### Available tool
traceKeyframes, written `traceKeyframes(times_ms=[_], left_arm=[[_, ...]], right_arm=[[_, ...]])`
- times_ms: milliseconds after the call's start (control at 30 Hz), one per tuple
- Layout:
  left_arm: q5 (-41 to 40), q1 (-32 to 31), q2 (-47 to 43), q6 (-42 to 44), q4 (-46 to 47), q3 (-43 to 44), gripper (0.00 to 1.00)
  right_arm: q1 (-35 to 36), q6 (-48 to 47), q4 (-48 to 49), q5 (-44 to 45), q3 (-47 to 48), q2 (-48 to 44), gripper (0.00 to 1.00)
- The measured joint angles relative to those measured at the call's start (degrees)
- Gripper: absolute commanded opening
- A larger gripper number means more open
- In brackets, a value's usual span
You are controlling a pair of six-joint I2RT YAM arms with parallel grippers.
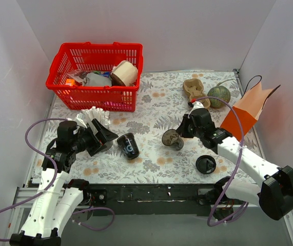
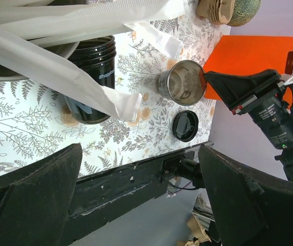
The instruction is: Pack the takeout coffee
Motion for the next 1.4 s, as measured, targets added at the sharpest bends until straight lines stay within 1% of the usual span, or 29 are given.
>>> traceKeyframes(times_ms=[67,100,200,233,300,333,467,633,700,733,800,900,967,1000,1067,1200,1267,1400], left_arm=[[-0.24,0.00,0.00,0.02,-0.26,0.00,0.98],[-0.28,0.00,0.00,0.02,-0.35,0.00,0.98],[-0.57,0.00,0.00,0.24,-0.42,0.00,0.98],[-0.68,0.00,0.00,0.37,-0.50,0.00,0.98],[-1.07,0.00,-0.04,0.57,-0.87,0.00,0.98],[-1.38,0.00,-0.04,0.68,-1.14,0.00,0.98],[-2.16,0.00,-0.07,1.40,-2.03,0.00,0.98],[-3.54,0.00,-1.03,2.27,-3.65,0.00,0.98],[-4.04,0.00,-1.55,2.40,-4.35,0.00,0.98],[-4.24,0.00,-1.66,2.47,-4.76,0.00,0.98],[-4.52,0.00,-1.81,2.58,-5.40,0.00,0.98],[-4.96,0.00,-2.03,2.54,-6.05,-0.07,0.98],[-5.38,0.00,-2.60,2.51,-6.29,-0.50,0.98],[-5.66,0.00,-2.93,2.54,-6.54,-0.74,0.98],[-6.05,0.00,-3.41,2.51,-7.19,-0.98,0.98],[-6.88,0.00,-4.24,2.51,-8.22,-1.68,0.98],[-7.26,0.00,-4.52,2.49,-8.70,-1.73,0.98],[-7.72,0.00,-5.31,2.49,-8.90,-1.75,0.98]], right_arm=[[-0.42,0.44,-0.11,-0.04,-0.57,-1.16,0.27],[-0.59,0.48,-0.15,-0.02,-0.72,-1.68,0.37],[-0.87,0.72,-0.59,0.44,-0.81,-3.08,0.55],[-0.92,0.66,-0.90,0.68,-0.81,-3.45,0.58],[-0.92,0.02,-1.81,0.90,-0.81,-4.07,0.69],[-0.92,-1.03,-2.45,0.87,-0.76,-4.39,0.71],[-0.92,-6.97,-3.32,-2.08,0.92,-5.40,0.73],[-0.39,-15.76,0.24,-10.51,5.22,-5.77,0.74],[1.57,-18.18,0.61,-11.93,7.89,-4.42,0.74],[3.32,-19.02,-0.13,-11.26,10.08,-2.91,0.73],[8.31,-18.73,-1.66,-6.45,15.02,1.46,0.73],[15.54,-15.23,-5.42,3.87,21.64,8.83,0.73],[19.78,-10.84,-10.93,11.76,26.27,14.93,0.74],[20.87,-9.20,-12.79,14.29,27.67,17.27,0.75],[22.67,-4.76,-19.08,20.90,31.21,23.19,0.75],[23.63,0.63,-27.54,28.20,35.93,32.65,0.75],[23.91,1.88,-29.42,29.68,36.98,35.01,0.75],[24.24,3.82,-32.79,32.59,39.23,38.64,0.67]])
